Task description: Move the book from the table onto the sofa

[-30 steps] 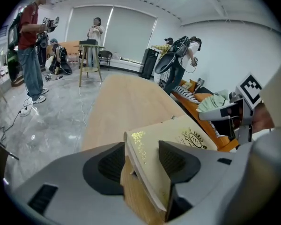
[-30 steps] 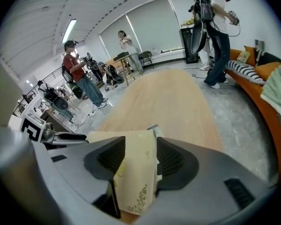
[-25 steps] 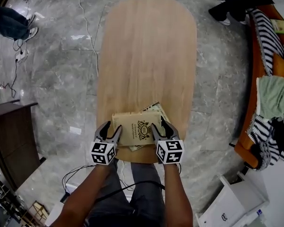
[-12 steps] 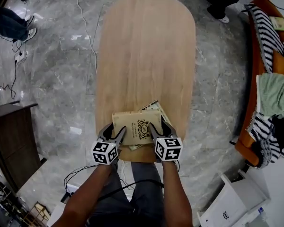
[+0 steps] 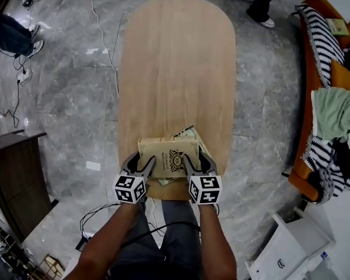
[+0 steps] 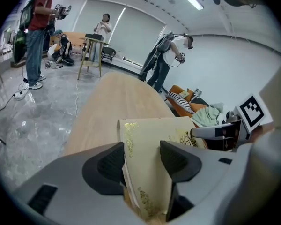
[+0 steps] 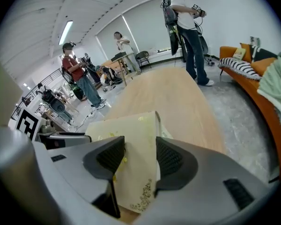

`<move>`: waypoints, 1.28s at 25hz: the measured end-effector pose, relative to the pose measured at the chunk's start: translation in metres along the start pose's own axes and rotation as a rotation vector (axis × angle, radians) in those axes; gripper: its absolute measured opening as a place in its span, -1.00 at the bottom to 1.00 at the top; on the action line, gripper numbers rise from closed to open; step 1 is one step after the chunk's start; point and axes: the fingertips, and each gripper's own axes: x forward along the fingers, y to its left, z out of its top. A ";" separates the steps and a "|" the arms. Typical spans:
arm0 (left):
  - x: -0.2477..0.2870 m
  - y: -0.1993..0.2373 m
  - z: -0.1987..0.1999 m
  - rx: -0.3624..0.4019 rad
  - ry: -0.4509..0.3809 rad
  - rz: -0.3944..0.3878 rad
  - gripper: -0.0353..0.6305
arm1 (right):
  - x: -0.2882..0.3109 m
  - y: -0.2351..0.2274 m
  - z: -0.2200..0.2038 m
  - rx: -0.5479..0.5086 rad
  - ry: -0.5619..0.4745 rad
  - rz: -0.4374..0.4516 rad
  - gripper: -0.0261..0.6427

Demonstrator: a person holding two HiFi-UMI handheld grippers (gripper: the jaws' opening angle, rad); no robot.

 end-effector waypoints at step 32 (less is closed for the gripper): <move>-0.170 -0.144 0.231 0.371 -0.331 -0.224 -0.19 | -0.238 0.076 0.189 -0.023 -0.514 -0.207 -0.27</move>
